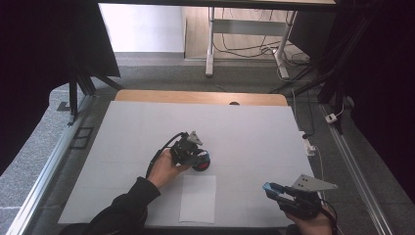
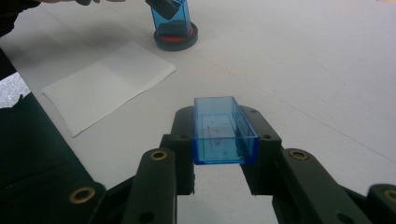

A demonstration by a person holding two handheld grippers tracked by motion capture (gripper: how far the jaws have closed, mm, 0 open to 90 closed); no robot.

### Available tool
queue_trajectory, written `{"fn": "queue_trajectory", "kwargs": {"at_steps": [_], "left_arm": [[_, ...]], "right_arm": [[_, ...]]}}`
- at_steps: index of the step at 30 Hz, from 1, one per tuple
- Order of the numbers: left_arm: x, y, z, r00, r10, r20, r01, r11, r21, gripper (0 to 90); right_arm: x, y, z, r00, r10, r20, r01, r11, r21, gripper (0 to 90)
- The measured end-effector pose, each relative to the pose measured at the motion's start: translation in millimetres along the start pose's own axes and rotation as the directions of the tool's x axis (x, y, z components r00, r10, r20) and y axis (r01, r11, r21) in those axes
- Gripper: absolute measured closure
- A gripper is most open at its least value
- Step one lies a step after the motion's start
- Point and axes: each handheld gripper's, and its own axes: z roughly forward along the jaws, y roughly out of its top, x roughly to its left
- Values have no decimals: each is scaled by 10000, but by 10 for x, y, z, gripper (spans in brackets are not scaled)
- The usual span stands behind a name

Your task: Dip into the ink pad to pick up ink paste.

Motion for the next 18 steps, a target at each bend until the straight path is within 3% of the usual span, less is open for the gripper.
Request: {"fn": "queue_trajectory", "kwargs": {"at_steps": [7, 10, 18], "left_arm": [[11, -2, -21, 9999, -151, 58, 151, 9999, -64, 701], [19, -2, -68, 9993, -270, 240, 279, 9989, -387, 700], [2, -5, -192, 9991, -281, 321, 301, 9975, -645, 699]], "right_arm": [[2, 0, -1, 10000, -11, 13, 11, 10000, -6, 687], [-1, 0, -3, 10000, -19, -5, 19, 10000, 17, 687], [1, -2, 0, 10000, -30, 11, 30, 10000, 0, 687]]}}
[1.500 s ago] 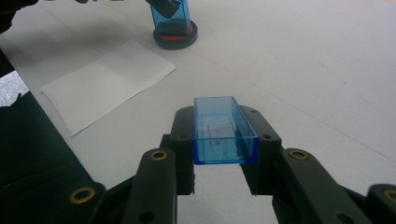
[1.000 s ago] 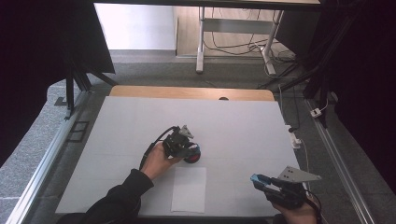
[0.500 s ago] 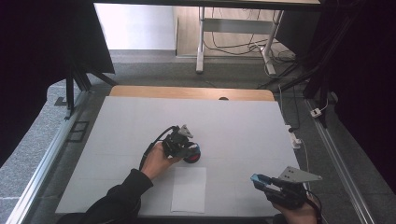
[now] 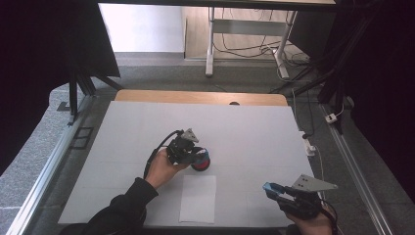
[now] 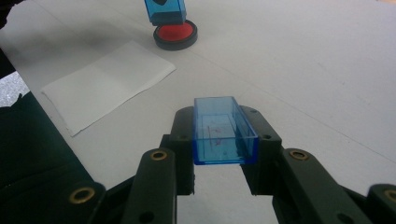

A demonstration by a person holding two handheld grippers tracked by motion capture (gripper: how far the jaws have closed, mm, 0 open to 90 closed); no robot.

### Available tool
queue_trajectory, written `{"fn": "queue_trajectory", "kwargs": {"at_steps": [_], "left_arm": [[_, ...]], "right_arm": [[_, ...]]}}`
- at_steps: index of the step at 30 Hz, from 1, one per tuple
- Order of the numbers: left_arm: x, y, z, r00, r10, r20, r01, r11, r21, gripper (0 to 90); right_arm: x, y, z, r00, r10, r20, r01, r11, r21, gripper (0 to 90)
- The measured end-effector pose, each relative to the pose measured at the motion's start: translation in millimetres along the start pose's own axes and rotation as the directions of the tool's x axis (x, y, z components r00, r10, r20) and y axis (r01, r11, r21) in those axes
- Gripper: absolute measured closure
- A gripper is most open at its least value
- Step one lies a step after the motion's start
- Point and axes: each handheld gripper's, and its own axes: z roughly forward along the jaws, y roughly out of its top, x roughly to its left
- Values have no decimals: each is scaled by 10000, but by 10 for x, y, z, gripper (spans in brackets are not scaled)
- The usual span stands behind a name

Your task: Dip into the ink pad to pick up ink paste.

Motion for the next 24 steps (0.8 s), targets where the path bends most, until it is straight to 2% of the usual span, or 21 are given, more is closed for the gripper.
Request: {"fn": "queue_trajectory", "kwargs": {"at_steps": [10, 24], "left_arm": [[-34, -26, -146, 9995, -114, 285, 123, 9995, -299, 699], [-150, -58, -341, 9962, -5, 870, 49, 9987, -511, 699]], "right_arm": [[0, 2, -5, 10000, -11, -55, 10, 10000, -40, 687], [4, 2, -3, 10000, -28, -47, 28, 10000, -47, 687]]}}
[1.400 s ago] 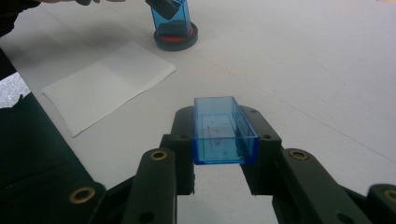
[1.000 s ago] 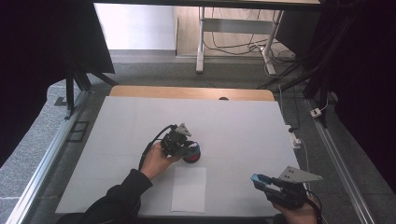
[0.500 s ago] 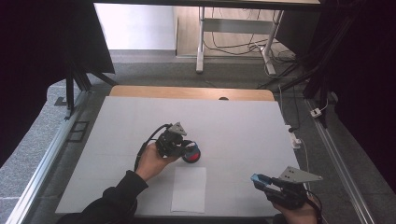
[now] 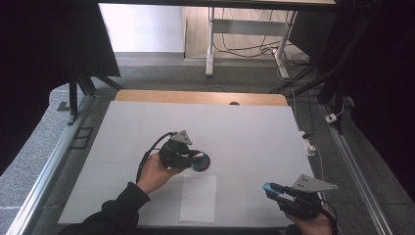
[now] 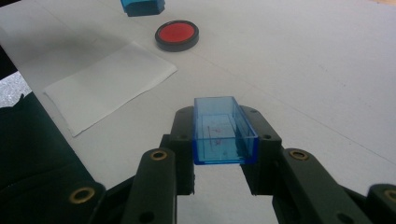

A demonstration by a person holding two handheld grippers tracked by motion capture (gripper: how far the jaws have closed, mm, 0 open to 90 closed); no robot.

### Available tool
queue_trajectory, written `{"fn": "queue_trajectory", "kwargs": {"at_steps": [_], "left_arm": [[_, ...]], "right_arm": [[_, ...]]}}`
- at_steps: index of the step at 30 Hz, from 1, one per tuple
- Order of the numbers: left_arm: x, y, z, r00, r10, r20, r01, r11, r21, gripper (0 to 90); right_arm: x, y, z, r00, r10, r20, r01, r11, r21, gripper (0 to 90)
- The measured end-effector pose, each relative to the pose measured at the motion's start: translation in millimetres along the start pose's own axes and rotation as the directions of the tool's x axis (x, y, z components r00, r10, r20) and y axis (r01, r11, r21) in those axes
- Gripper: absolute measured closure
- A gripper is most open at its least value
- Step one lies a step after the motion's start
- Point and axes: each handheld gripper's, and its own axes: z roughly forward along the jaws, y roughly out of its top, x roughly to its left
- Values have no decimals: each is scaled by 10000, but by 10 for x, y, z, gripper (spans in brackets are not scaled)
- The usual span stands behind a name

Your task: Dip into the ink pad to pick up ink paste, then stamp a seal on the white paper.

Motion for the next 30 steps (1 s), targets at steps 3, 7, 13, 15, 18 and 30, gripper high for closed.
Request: {"fn": "queue_trajectory", "kwargs": {"at_steps": [3, 7, 13, 15, 18, 30], "left_arm": [[-23, -15, -54, 9994, -101, 326, 109, 9997, -223, 699], [-65, -39, -118, 9990, -64, 441, 76, 9996, -268, 699], [-124, -107, -190, 9992, 26, 401, -18, 9998, -205, 699], [-140, -130, -211, 9990, 0, 449, 10, 9998, -219, 699], [-163, -168, -238, 9984, -46, 562, 59, 9997, -222, 699], [-267, -256, -274, 9970, -52, 766, 63, 9999, -146, 699]], "right_arm": [[1, 1, 0, 10000, -21, -15, 21, 10000, -17, 687], [1, 2, -4, 10000, -29, 3, 29, 10000, -33, 687], [3, 2, -4, 10000, -35, -12, 35, 10000, -33, 687], [4, 3, -5, 10000, -31, -23, 31, 10000, -47, 687], [3, 3, -5, 10000, -32, -31, 32, 10000, -48, 687], [12, 5, -7, 10000, -82, -57, 81, 10000, -30, 687]]}}
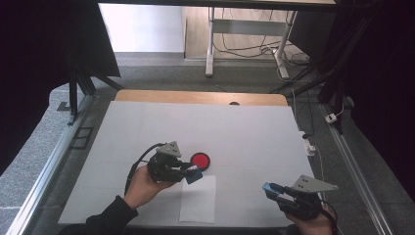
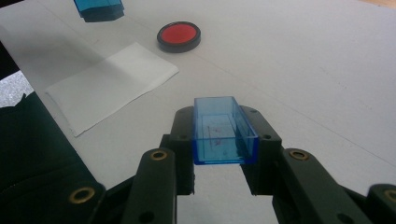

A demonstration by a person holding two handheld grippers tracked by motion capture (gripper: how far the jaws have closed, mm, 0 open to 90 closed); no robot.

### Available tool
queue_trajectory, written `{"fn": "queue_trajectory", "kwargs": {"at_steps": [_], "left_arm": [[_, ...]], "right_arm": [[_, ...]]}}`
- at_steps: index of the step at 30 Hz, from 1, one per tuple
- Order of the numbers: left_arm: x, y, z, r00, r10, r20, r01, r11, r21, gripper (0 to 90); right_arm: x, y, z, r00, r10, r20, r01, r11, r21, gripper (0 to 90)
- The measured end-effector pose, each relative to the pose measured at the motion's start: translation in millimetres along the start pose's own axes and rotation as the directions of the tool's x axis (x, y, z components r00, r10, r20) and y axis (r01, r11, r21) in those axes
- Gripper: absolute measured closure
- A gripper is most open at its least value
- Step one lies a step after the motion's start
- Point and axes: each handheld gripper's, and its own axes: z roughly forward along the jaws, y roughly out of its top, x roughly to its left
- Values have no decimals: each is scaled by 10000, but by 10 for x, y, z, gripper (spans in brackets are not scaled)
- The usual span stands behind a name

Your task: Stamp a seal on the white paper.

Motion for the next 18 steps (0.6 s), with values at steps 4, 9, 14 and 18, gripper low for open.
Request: {"fn": "queue_trajectory", "kwargs": {"at_steps": [4, 9, 14, 18], "left_arm": [[-19, -23, 11, 9999, -48, 95, 47, 10000, 40, 699], [-60, -43, 34, 9999, -101, 52, 100, 9999, 106, 699], [-101, -71, 94, 9999, 65, -103, -62, 9997, 245, 699], [-140, -87, 180, 9995, 287, -140, -281, 9988, 405, 700]], "right_arm": [[1, 3, 5, 10000, 11, 13, -11, 10000, -11, 687], [5, 3, 5, 10000, 5, 49, -5, 10000, -18, 687], [5, 5, 5, 10000, -17, 25, 17, 10000, -9, 687], [5, 7, 6, 10000, -42, 23, 42, 10000, 17, 687]]}}
